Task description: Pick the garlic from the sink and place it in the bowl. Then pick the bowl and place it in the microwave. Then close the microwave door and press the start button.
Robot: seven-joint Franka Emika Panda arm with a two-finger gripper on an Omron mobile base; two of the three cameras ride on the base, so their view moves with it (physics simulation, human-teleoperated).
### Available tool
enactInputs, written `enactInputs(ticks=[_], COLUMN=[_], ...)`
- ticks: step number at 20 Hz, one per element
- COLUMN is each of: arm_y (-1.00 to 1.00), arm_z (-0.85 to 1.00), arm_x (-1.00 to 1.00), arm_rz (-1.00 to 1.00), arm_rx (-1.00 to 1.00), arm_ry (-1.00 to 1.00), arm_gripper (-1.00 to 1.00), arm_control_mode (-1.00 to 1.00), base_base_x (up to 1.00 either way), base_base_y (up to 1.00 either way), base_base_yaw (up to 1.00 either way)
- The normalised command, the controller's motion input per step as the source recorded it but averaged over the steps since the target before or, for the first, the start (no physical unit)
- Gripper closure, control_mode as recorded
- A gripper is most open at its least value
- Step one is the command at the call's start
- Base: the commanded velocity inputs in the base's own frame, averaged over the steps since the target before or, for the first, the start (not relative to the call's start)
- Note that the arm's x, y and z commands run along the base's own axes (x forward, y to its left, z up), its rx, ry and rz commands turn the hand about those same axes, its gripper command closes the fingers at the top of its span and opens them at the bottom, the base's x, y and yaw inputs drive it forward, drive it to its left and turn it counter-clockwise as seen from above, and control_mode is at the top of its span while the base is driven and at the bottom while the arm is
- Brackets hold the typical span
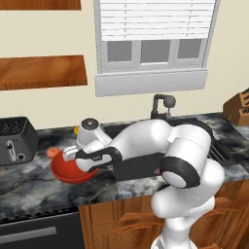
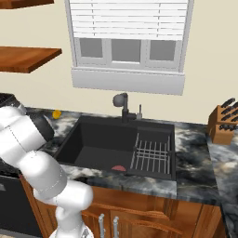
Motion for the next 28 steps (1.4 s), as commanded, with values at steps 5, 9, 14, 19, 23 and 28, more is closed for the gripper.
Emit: enactInputs(ticks=[5, 9, 14, 19, 23, 28], arm_y=[0.0, 0.0, -0.61, -0.85, -0.09, 0.03], arm_z=[-0.09, 0.35, 0.22, -0.19, 0.0, -0.12], arm_x=[0.03, -0.02, -0.64, -0.25, 0.14, 0.48], arm_rz=[0.0, 0.0, -0.12, -0.26, -0.08, -0.02], arm_rx=[0.0, 0.03, 0.17, 0.17, 0.1, 0.04], arm_ry=[0.04, 0.0, 0.01, 0.16, 0.11, 0.17], arm_gripper=[-1.0, -1.0, -1.0, -1.0, -1.0, -1.0], arm_control_mode=[-1.0, -1.0, -1.0, -1.0, -1.0, -1.0], base_base_x=[0.0, 0.0, 0.0, 0.0, 0.0, 0.0], base_base_y=[0.0, 0.0, 0.0, 0.0, 0.0, 0.0], base_base_yaw=[0.0, 0.0, 0.0, 0.0, 0.0, 0.0])
